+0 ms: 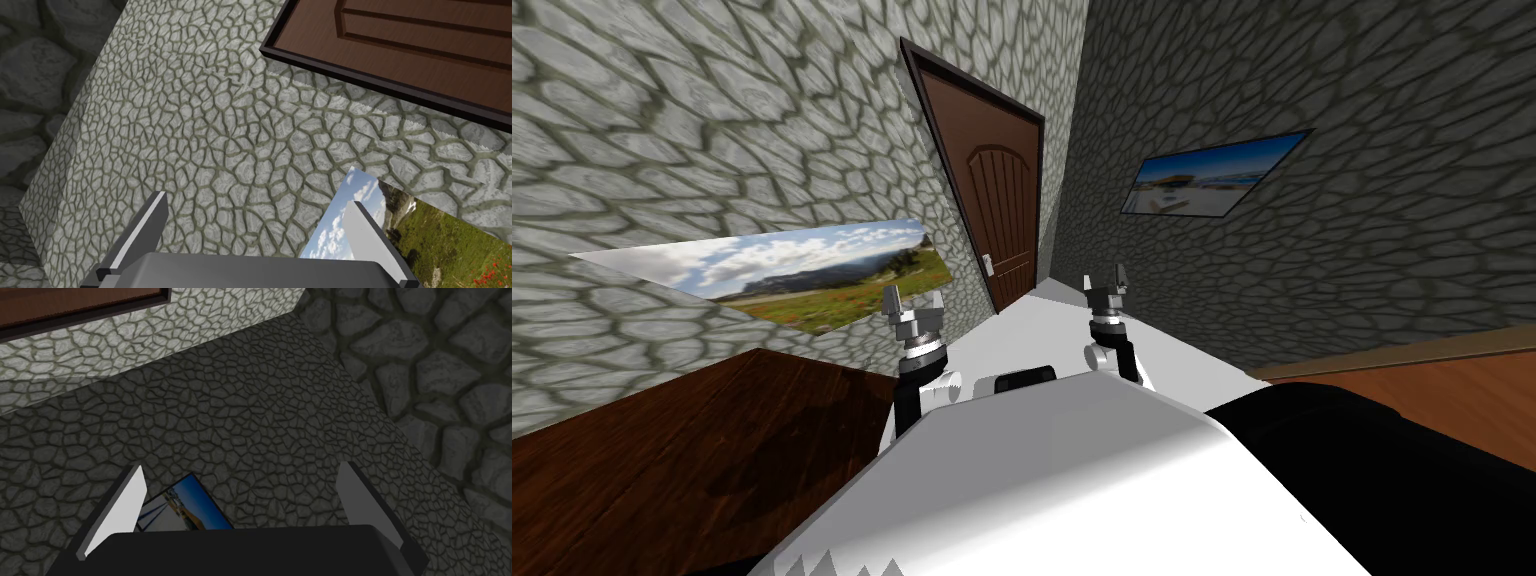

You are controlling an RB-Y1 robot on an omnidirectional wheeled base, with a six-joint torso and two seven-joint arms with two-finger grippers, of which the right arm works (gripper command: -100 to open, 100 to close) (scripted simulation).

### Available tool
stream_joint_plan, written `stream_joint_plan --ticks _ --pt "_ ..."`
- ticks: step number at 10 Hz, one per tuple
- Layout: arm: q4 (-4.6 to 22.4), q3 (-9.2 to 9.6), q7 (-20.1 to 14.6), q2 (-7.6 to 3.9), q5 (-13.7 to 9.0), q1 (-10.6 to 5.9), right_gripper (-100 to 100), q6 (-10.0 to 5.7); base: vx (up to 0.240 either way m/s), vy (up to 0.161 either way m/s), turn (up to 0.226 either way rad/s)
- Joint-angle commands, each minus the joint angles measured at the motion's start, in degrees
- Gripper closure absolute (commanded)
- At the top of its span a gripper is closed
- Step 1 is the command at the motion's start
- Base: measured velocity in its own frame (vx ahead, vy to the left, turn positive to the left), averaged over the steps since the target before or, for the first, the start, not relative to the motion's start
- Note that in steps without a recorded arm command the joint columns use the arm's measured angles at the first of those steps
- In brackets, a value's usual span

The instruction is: Pull the door open

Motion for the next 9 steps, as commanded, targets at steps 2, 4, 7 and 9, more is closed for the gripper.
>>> stream_joint_plan --ticks 2,4,7,9 --pt "2.53 0.20 2.27 -0.76 1.68 -1.32 -100 0.07 0.165 0.038 0.059" --pt "5.24 0.42 4.71 -1.51 3.48 -2.73 -100 0.15 0.133 0.036 0.041" --pt "7.81 0.63 7.02 -2.17 5.18 -4.07 -100 0.22 0.103 0.034 0.037" --pt "9.67 0.78 8.69 -2.65 6.41 -5.05 -100 0.27 0.102 0.027 0.043"
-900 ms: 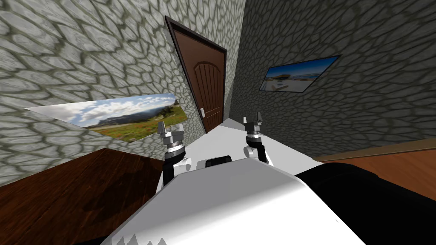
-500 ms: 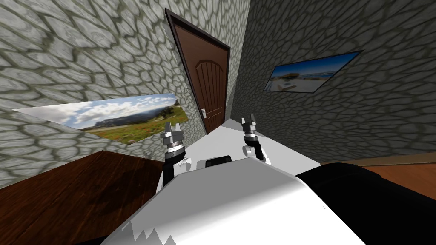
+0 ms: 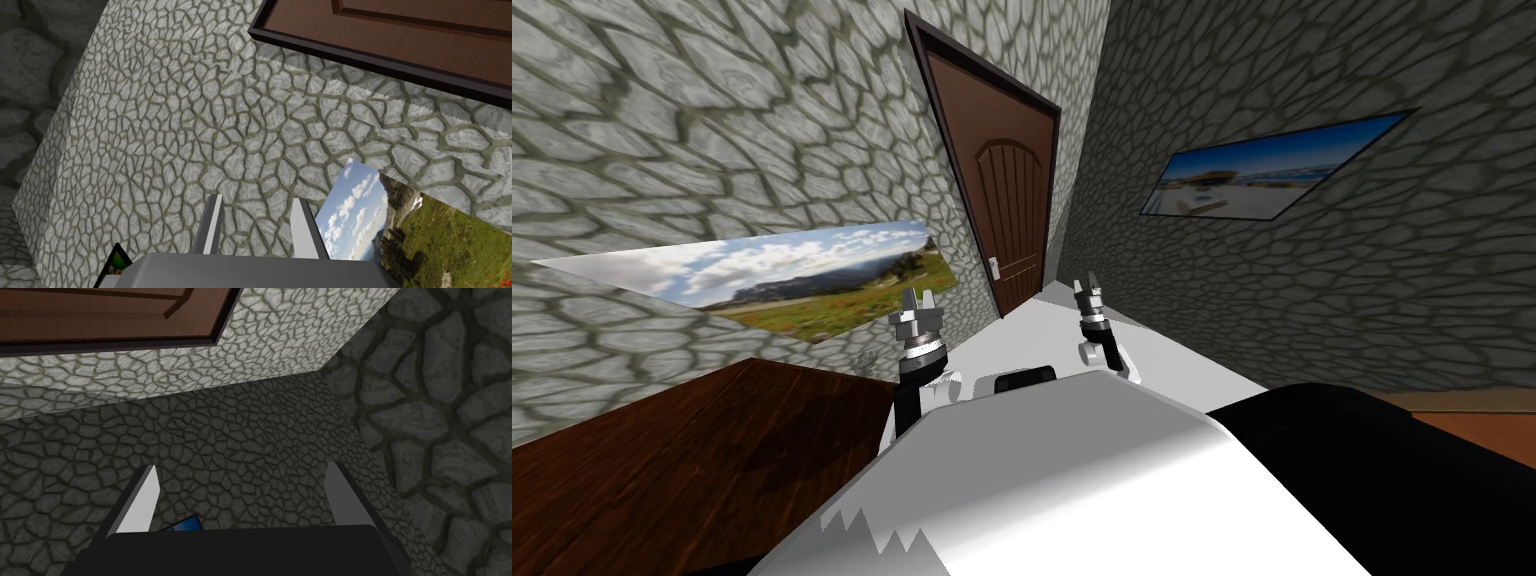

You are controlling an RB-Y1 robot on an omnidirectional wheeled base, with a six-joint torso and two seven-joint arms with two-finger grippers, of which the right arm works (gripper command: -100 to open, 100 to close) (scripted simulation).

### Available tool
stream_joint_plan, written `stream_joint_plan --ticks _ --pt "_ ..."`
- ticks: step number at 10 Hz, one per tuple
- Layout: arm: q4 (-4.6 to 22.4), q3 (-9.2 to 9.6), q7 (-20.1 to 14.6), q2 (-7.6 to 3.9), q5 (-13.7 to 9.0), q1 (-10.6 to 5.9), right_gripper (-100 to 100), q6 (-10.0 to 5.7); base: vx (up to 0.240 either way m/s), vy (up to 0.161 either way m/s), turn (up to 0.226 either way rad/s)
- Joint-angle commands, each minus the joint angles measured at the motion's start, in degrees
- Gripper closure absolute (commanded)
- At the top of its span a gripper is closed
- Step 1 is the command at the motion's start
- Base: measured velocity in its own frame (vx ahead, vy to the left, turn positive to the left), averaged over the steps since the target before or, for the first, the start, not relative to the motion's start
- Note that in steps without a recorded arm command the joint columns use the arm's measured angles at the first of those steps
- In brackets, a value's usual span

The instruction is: Pull the door open

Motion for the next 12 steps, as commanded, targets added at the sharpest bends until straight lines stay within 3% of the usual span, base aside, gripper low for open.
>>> stream_joint_plan --ticks 1,12 --pt "1.85 -0.05 1.47 -0.56 0.99 -0.97 -100 -0.06 0.102 0.034 0.046" --pt "14.92 1.00 13.21 -3.60 9.66 -7.79 -100 0.30 0.100 0.037 0.049"
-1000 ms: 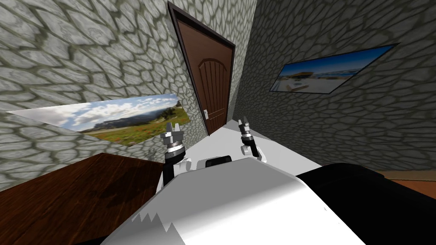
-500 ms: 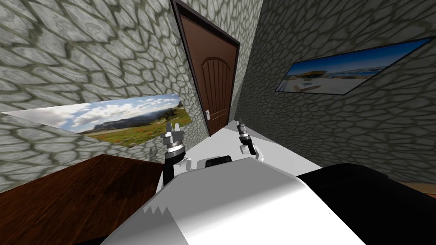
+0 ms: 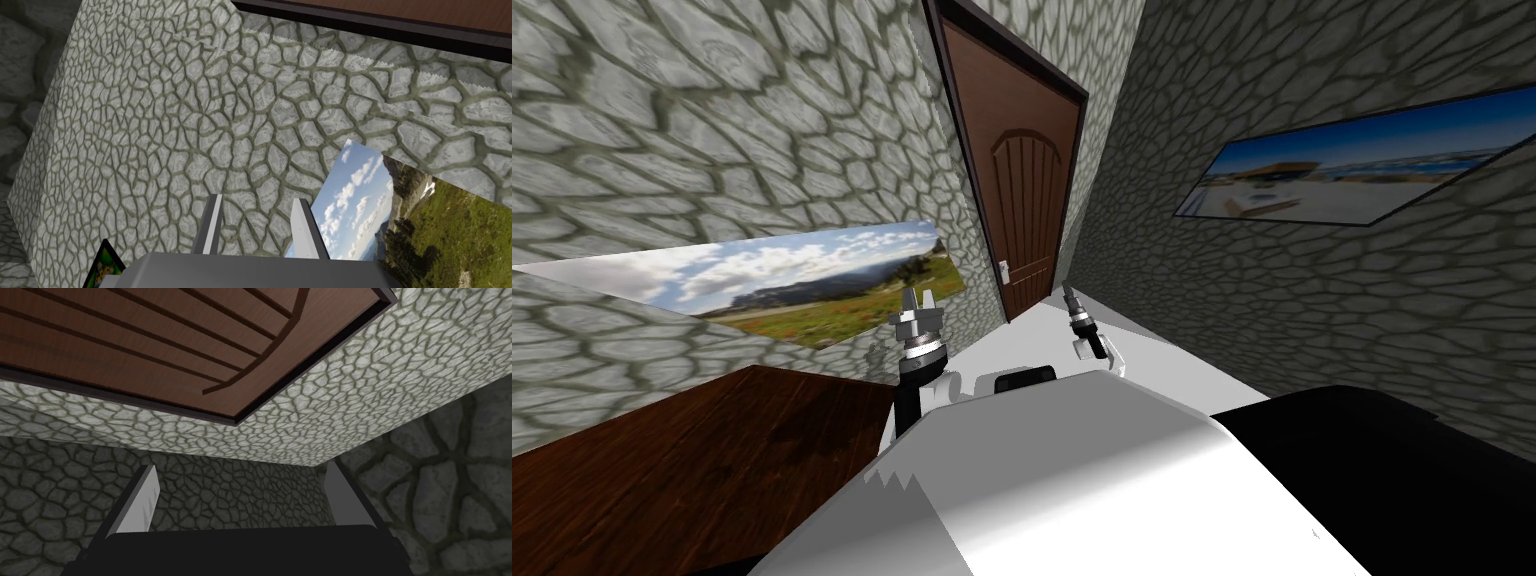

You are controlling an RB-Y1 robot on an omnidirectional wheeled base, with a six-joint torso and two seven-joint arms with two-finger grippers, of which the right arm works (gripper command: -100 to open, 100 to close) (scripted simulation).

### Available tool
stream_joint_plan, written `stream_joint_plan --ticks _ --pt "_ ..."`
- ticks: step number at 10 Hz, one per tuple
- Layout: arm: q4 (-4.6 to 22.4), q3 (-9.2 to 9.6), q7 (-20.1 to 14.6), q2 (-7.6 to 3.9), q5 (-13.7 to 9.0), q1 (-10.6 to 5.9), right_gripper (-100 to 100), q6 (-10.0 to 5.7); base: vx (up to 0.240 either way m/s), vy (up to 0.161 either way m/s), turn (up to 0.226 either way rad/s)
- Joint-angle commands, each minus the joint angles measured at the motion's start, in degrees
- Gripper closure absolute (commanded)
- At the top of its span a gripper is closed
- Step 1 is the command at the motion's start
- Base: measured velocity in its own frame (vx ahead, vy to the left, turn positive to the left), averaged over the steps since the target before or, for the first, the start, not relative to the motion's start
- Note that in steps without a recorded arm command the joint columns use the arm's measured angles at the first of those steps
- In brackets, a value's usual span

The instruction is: Pull the door open

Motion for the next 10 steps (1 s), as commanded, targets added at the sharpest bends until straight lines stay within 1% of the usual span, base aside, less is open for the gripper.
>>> stream_joint_plan --ticks 1,10 --pt "2.34 0.15 2.05 -0.45 1.40 -1.16 -100 -0.13 0.101 0.039 0.044" --pt "14.09 1.09 12.61 -3.01 9.19 -7.29 -100 0.20 0.107 0.039 0.056"
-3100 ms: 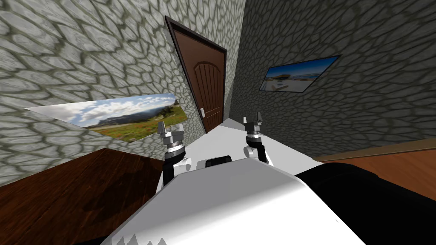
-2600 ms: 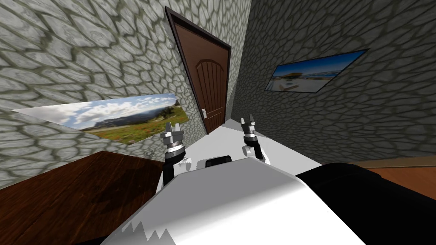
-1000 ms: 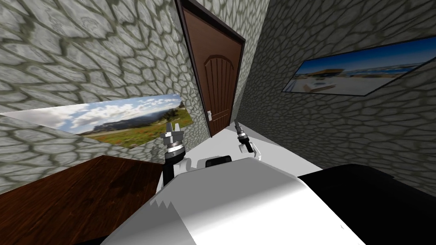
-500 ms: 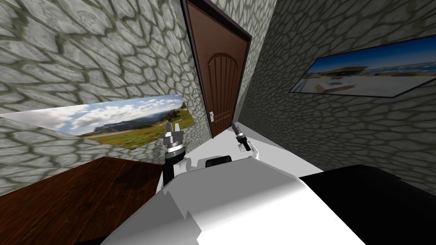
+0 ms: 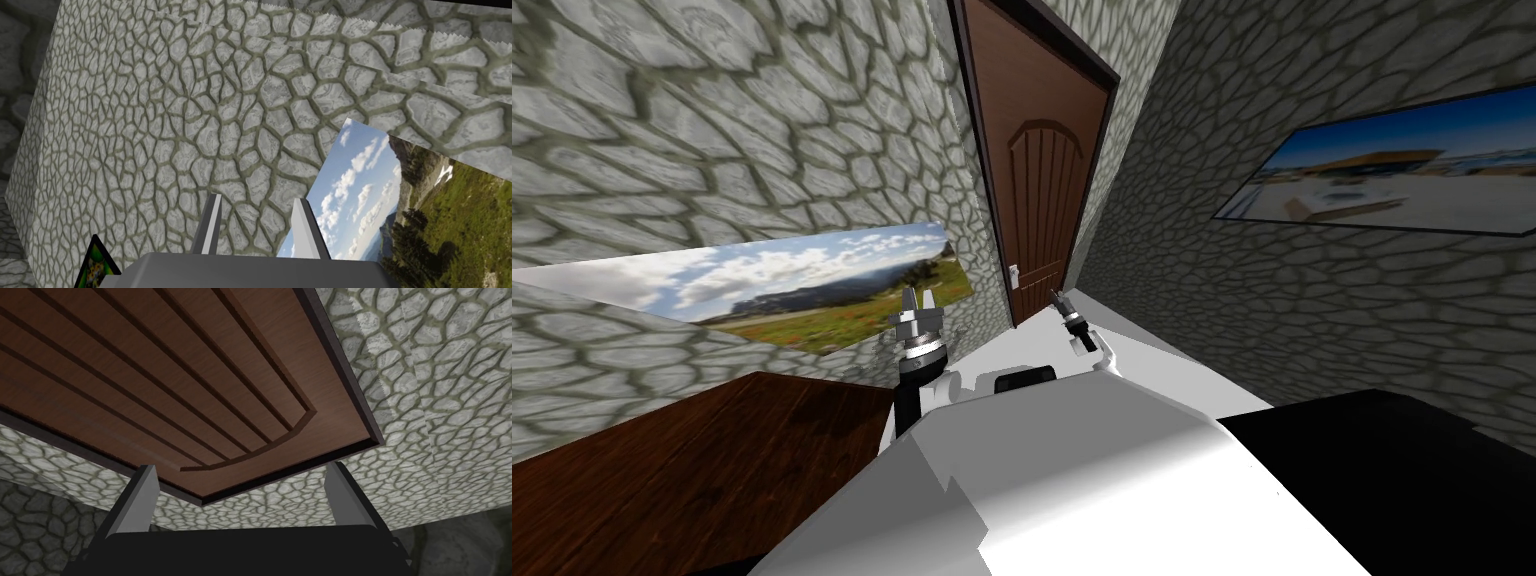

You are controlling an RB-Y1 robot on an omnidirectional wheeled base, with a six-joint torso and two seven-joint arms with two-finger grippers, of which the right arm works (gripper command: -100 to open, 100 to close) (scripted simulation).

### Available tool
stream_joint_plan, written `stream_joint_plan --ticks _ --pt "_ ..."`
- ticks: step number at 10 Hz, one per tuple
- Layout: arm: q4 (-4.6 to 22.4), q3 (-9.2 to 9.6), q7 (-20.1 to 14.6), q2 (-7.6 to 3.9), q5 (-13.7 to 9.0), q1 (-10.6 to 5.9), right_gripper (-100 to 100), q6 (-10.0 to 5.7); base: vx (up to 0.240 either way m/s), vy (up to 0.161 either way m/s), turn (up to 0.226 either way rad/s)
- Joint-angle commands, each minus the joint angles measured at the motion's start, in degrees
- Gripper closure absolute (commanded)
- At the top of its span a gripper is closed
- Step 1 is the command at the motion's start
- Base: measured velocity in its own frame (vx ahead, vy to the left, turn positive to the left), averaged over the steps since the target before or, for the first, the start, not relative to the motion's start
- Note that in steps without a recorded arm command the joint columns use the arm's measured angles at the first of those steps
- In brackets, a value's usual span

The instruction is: Pull the door open

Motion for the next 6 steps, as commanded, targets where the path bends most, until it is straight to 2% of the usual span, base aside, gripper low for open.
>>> stream_joint_plan --ticks 1,6 --pt "2.39 0.13 2.02 -0.42 1.39 -1.37 -100 0.04 0.117 0.034 0.047" --pt "8.49 0.62 7.50 -1.71 5.44 -4.55 -100 0.21 0.103 0.029 0.052"
